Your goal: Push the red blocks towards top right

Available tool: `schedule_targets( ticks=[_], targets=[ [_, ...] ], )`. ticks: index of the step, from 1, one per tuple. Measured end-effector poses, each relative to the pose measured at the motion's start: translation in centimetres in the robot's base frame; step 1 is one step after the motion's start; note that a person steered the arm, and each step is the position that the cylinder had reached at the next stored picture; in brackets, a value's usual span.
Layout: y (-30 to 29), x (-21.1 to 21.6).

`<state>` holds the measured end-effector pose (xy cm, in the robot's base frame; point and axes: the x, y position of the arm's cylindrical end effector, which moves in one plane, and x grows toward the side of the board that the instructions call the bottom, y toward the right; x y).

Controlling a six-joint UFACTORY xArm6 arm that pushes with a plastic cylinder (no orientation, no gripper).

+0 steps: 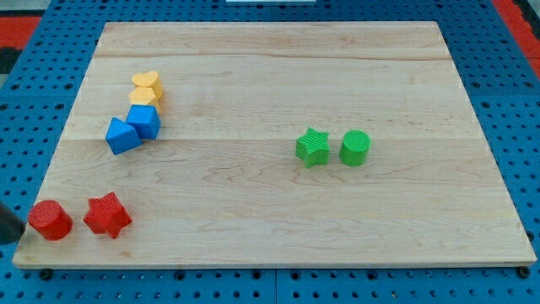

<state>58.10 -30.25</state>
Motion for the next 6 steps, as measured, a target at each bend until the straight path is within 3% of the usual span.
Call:
schedule_targets(
  ticks=[4, 6],
  targets=[
    [18.3, -2.2],
    [19.0, -2.2]
  ],
)
